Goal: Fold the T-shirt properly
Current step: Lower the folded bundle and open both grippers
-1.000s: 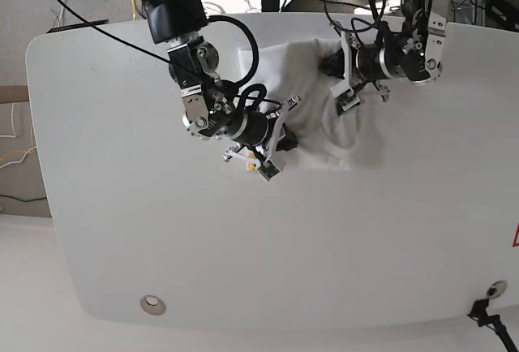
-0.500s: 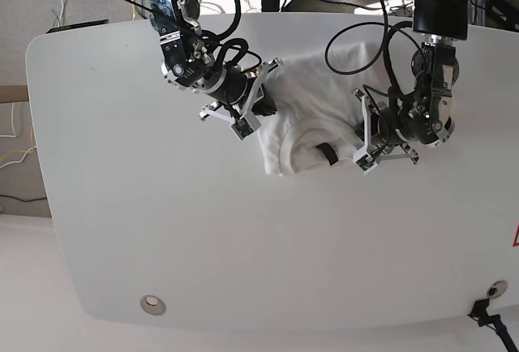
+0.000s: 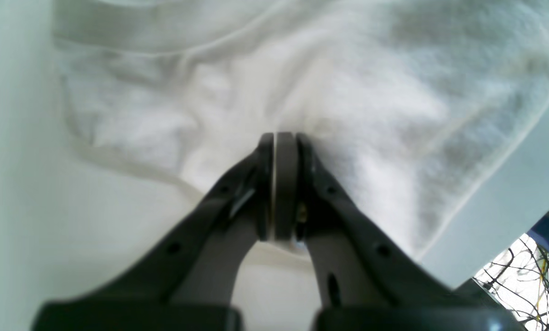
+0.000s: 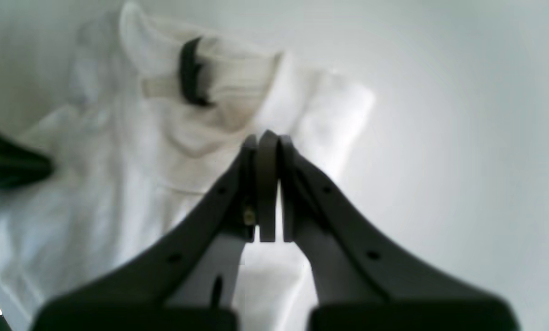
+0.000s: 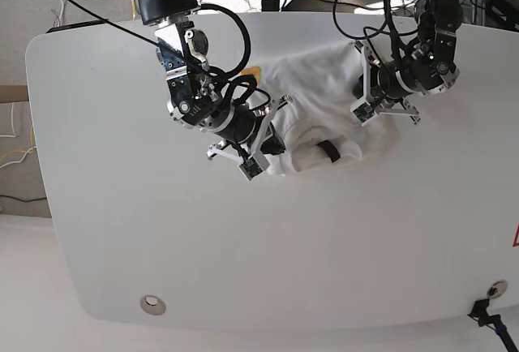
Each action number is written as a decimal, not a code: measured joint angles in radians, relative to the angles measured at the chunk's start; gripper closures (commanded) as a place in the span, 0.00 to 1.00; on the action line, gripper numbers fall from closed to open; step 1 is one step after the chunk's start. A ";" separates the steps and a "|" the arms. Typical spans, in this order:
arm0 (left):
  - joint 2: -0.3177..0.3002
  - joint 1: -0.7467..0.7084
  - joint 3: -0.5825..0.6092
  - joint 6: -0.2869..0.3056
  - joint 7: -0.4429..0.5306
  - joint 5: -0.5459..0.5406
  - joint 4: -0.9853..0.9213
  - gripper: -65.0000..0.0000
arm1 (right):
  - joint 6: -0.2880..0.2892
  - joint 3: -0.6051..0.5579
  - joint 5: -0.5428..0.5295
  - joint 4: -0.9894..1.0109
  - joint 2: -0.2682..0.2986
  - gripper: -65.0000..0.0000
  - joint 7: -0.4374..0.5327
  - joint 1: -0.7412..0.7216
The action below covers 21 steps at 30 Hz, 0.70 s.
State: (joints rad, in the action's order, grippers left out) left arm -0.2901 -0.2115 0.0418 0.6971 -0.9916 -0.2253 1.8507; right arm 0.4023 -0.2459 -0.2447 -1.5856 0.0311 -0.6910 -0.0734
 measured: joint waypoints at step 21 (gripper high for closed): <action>-0.008 0.130 0.022 0.003 -0.003 -0.010 -0.043 1.00 | -0.011 0.004 0.008 -0.064 0.061 1.00 0.038 0.068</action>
State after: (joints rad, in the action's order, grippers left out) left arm -0.2985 -0.0811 0.0639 0.6998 -0.9943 -0.2348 1.8072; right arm 0.3912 -0.2417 -0.2371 -1.6493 0.0917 -0.6533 -0.0051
